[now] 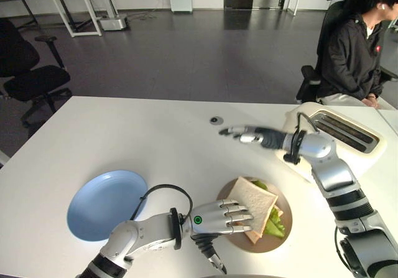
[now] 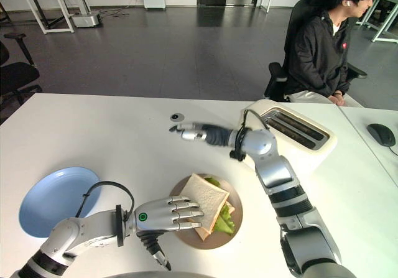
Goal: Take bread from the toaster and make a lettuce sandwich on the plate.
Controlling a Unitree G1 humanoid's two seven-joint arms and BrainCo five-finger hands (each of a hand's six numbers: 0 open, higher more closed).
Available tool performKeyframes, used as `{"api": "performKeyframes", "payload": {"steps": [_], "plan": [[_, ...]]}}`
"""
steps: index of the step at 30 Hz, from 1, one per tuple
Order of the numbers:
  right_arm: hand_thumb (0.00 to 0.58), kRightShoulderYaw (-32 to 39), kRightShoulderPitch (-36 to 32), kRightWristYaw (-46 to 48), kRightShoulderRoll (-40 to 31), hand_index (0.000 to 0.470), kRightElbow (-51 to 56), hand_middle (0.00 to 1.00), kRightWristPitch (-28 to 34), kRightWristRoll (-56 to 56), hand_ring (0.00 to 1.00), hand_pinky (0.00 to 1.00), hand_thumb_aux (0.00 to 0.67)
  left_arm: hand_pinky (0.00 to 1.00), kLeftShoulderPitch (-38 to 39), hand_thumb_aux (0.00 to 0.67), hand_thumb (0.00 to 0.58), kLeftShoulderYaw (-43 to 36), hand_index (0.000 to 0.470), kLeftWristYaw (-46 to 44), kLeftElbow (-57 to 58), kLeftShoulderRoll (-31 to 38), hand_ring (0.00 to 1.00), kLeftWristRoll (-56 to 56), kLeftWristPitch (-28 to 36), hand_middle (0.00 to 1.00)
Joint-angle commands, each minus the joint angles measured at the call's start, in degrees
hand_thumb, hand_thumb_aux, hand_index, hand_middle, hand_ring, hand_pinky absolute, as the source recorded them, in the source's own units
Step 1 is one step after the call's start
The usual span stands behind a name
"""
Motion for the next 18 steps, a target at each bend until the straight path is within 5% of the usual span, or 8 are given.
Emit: {"api": "performKeyframes", "payload": {"steps": [1, 9, 10, 11, 12, 13, 18], "plan": [[0.0, -5.1, 4.0, 1.4, -4.1, 0.0, -5.1, 0.0, -2.6, 3.2, 0.0, 0.0, 0.0, 0.0, 1.6, 0.0, 0.0, -0.9, 0.0, -5.3, 5.2, 4.9, 0.0, 0.2, 2.7, 0.0], [0.0, -13.2, 21.7, 11.6, -19.7, 0.0, -11.4, 0.0, -16.9, 5.5, 0.0, 0.0, 0.0, 0.0, -2.4, 0.0, 0.0, 8.5, 0.0, 0.9, -4.5, 2.6, 0.0, -24.0, 3.6, 0.0], [0.0, -14.9, 24.4, 13.6, -21.8, 0.0, -11.7, 0.35, -17.5, 6.8, 0.35, 0.35, 0.0, 0.58, -2.1, 0.0, 0.0, 9.8, 0.0, 0.8, -5.5, 2.9, 0.58, -30.7, 3.6, 0.58], [0.0, -16.3, 27.5, 15.7, -24.1, 0.0, -11.8, 1.0, -17.9, 7.4, 1.0, 1.0, 0.0, 1.0, -1.6, 0.166, 0.251, 11.3, 0.116, 0.3, -6.0, 4.0, 1.0, -37.0, 3.6, 1.0], [0.474, -17.2, 31.0, 17.8, -26.5, 0.269, -12.1, 1.0, -18.0, 7.4, 1.0, 1.0, 0.384, 1.0, -0.8, 0.431, 0.506, 13.1, 0.302, -0.5, -5.5, 5.6, 1.0, -41.9, 3.3, 1.0], [0.58, -17.2, 34.1, 19.8, -28.4, 0.47, -12.5, 1.0, -18.1, 7.1, 1.0, 1.0, 0.67, 1.0, 0.5, 0.67, 0.58, 14.6, 0.47, -2.0, -4.4, 8.0, 1.0, -45.9, 2.8, 1.0], [0.58, -9.1, 37.3, 23.3, -30.3, 0.47, -12.1, 1.0, -18.7, 1.4, 1.0, 1.0, 0.67, 1.0, 8.7, 0.67, 0.58, 13.3, 0.47, -15.2, -2.1, 19.6, 1.0, -53.6, 4.3, 1.0]]}}
